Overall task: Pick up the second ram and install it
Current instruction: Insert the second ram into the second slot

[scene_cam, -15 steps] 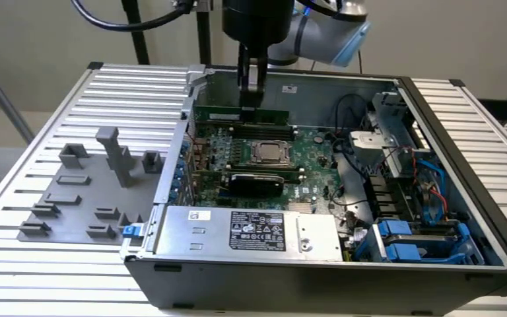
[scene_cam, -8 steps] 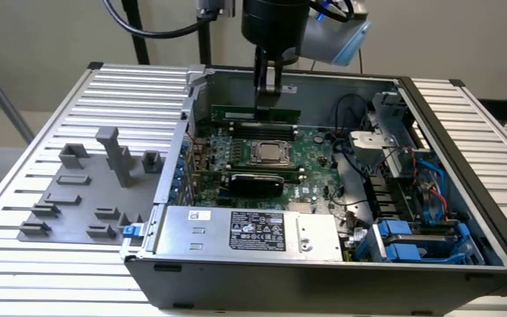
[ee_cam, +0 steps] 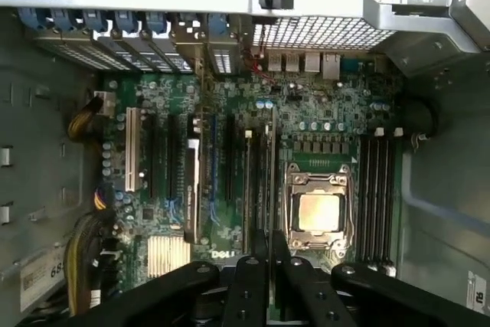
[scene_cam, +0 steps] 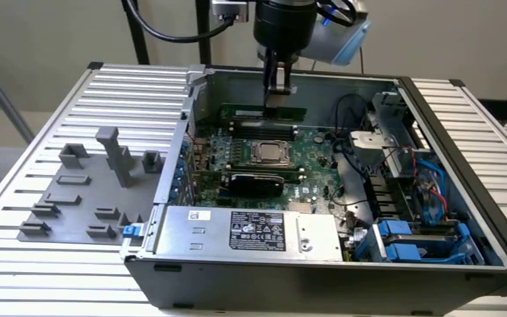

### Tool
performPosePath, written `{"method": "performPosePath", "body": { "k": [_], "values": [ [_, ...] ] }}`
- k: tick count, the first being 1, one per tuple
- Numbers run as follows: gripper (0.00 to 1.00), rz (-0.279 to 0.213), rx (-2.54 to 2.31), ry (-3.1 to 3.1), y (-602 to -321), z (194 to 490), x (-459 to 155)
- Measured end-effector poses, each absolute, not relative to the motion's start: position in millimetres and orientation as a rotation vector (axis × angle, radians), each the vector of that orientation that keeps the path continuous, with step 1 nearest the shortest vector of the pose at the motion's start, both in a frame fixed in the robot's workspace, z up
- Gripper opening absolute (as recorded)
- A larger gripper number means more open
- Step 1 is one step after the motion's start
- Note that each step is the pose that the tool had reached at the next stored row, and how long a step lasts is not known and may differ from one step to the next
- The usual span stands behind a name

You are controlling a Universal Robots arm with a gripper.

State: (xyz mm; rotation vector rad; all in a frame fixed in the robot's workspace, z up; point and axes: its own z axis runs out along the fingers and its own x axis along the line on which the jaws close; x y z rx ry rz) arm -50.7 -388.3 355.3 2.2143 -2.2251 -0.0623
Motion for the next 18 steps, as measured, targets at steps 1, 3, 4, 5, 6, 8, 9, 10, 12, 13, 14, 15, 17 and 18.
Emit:
{"method": "performPosePath", "body": {
  "k": [1,3,4,5,6,8,9,10,12,13,14,15,17,18],
  "values": [
    [0.00,-0.062,2.214,-2.225,-385.5,353.6,-49.5],
    [0.00,-0.062,2.214,-2.225,-380.4,349.9,-47.4],
    [0.00,-0.062,2.214,-2.225,-378.1,348.1,-46.5],
    [0.00,-0.062,2.214,-2.225,-376.1,346.4,-45.7],
    [0.00,-0.062,2.214,-2.225,-374.4,344.5,-44.9],
    [0.00,-0.062,2.212,-2.228,-372.3,340.9,-43.7],
    [0.00,-0.063,2.209,-2.230,-371.6,339.0,-43.2],
    [0.00,-0.063,2.207,-2.233,-370.9,337.2,-42.7],
    [0.00,-0.062,2.202,-2.237,-369.4,334.1,-42.1],
    [0.00,-0.062,2.202,-2.237,-369.4,334.1,-42.0],
    [0.00,-0.062,2.202,-2.237,-369.4,334.1,-42.0],
    [0.00,-0.062,2.202,-2.237,-369.5,334.1,-42.0],
    [0.00,-0.060,2.201,-2.236,-369.4,334.1,-42.0],
    [0.00,-0.059,2.201,-2.236,-369.4,334.1,-42.0]
  ]
}}
